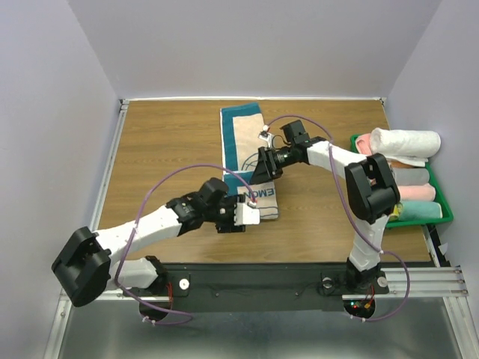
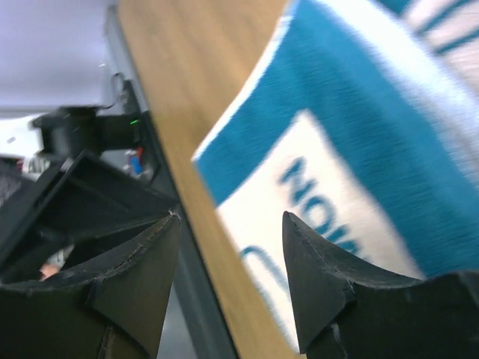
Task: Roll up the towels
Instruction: Roll the towel
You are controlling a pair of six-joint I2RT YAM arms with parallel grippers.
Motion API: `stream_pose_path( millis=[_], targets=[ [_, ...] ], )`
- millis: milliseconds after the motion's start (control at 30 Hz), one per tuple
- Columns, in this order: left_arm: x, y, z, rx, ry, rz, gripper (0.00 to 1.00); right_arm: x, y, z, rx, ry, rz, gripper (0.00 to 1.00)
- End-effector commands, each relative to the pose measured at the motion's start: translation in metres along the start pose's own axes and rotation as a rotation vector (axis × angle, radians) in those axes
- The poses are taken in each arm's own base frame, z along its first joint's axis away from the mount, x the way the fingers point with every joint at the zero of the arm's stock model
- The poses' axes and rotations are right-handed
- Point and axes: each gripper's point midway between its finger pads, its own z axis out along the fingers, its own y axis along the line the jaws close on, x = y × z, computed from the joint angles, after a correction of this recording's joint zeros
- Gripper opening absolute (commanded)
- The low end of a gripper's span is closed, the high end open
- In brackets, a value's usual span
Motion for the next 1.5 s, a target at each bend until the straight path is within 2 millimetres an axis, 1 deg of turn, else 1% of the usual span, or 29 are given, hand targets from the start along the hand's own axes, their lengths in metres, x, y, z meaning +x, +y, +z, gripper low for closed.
stream_pose_path(
  millis=[0, 33, 67, 100, 133, 167, 300, 467, 533, 567, 600, 667, 700, 733, 767, 800, 833, 867, 900, 967, 1067, 1133, 1200, 1233, 1300, 1333, 1433, 1467],
  targets=[
    [0.009, 0.025, 0.005, -0.168, 0.093, 0.185, 0.67, -0.022, -0.024, 0.013, 0.064, -0.040, -0.029, 0.62],
    [0.006, 0.023, 0.010, -0.172, 0.083, 0.209, 0.67, -0.022, -0.028, 0.016, 0.073, -0.039, -0.030, 0.62],
    [0.009, 0.023, 0.014, -0.174, 0.095, 0.222, 0.67, -0.020, -0.041, 0.020, 0.093, -0.034, -0.025, 0.62],
    [0.010, 0.020, 0.017, -0.168, 0.101, 0.241, 0.67, -0.017, -0.047, 0.022, 0.103, -0.029, -0.019, 0.62],
    [0.012, 0.017, 0.024, -0.166, 0.105, 0.274, 0.67, -0.014, -0.054, 0.025, 0.114, -0.024, -0.014, 0.62],
    [0.014, 0.016, 0.027, -0.168, 0.113, 0.289, 0.67, -0.007, -0.064, 0.029, 0.123, -0.011, 0.006, 0.61],
    [0.025, 0.005, 0.041, -0.135, 0.139, 0.340, 0.67, 0.009, -0.081, 0.036, 0.128, 0.012, 0.049, 0.60],
    [0.038, -0.007, 0.054, -0.079, 0.163, 0.340, 0.64, 0.021, -0.086, 0.039, 0.132, 0.027, 0.072, 0.59],
    [0.042, -0.007, 0.058, -0.077, 0.177, 0.329, 0.58, 0.029, -0.089, 0.039, 0.132, 0.038, 0.088, 0.59],
    [0.046, -0.007, 0.062, -0.072, 0.193, 0.323, 0.54, 0.032, -0.089, 0.039, 0.129, 0.041, 0.094, 0.59],
    [0.048, -0.005, 0.063, -0.082, 0.204, 0.303, 0.41, 0.038, -0.089, 0.039, 0.128, 0.050, 0.103, 0.59],
    [0.045, -0.006, 0.064, -0.068, 0.204, 0.287, 0.29, 0.045, -0.086, 0.038, 0.124, 0.058, 0.104, 0.59],
    [0.041, -0.011, 0.063, -0.043, 0.183, 0.287, 0.17, 0.048, -0.083, 0.038, 0.118, 0.062, 0.099, 0.58],
    [0.041, -0.018, 0.061, -0.011, 0.184, 0.277, 0.13, 0.059, -0.083, 0.037, 0.116, 0.078, 0.117, 0.58],
    [0.034, -0.020, 0.056, 0.000, 0.161, 0.275, 0.09, 0.061, -0.073, 0.035, 0.101, 0.080, 0.106, 0.58],
    [0.029, -0.028, 0.054, 0.041, 0.137, 0.264, 0.04, 0.066, -0.069, 0.035, 0.093, 0.087, 0.106, 0.58],
    [0.027, -0.035, 0.050, 0.084, 0.151, 0.220, 0.02, 0.078, -0.066, 0.034, 0.087, 0.103, 0.119, 0.59],
    [0.024, -0.040, 0.046, 0.112, 0.146, 0.199, 0.01, 0.083, -0.059, 0.034, 0.078, 0.111, 0.110, 0.58],
    [0.018, -0.049, 0.045, 0.161, 0.121, 0.171, 0.00, 0.082, -0.051, 0.030, 0.071, 0.104, 0.085, 0.59],
    [0.011, -0.059, 0.037, 0.211, 0.115, 0.112, 0.00, 0.084, -0.042, 0.026, 0.057, 0.100, 0.072, 0.60],
    [-0.001, -0.068, 0.031, 0.264, 0.093, 0.049, 0.00, 0.070, -0.022, 0.019, 0.030, 0.081, 0.032, 0.61],
    [-0.005, -0.076, 0.028, 0.308, 0.085, 0.025, 0.00, 0.052, -0.005, 0.013, 0.018, 0.048, -0.014, 0.63],
    [-0.010, -0.078, 0.024, 0.328, 0.083, 0.004, 0.00, 0.037, 0.003, 0.008, 0.029, 0.019, -0.045, 0.63],
    [-0.013, -0.080, 0.022, 0.346, 0.080, -0.005, 0.00, 0.026, 0.008, 0.005, 0.035, -0.004, -0.072, 0.63],
    [-0.016, -0.081, 0.020, 0.358, 0.081, -0.008, 0.00, 0.014, 0.004, 0.002, 0.069, -0.032, -0.093, 0.63],
    [-0.018, -0.081, 0.019, 0.366, 0.085, -0.014, 0.00, 0.007, -0.004, 0.001, 0.092, -0.043, -0.097, 0.63],
    [-0.024, -0.075, 0.018, 0.356, 0.082, -0.021, 0.00, 0.003, -0.017, 0.005, 0.112, -0.040, -0.095, 0.62],
    [-0.026, -0.073, 0.017, 0.356, 0.075, -0.024, 0.00, 0.005, -0.020, 0.008, 0.111, -0.032, -0.088, 0.61]
  ],
)
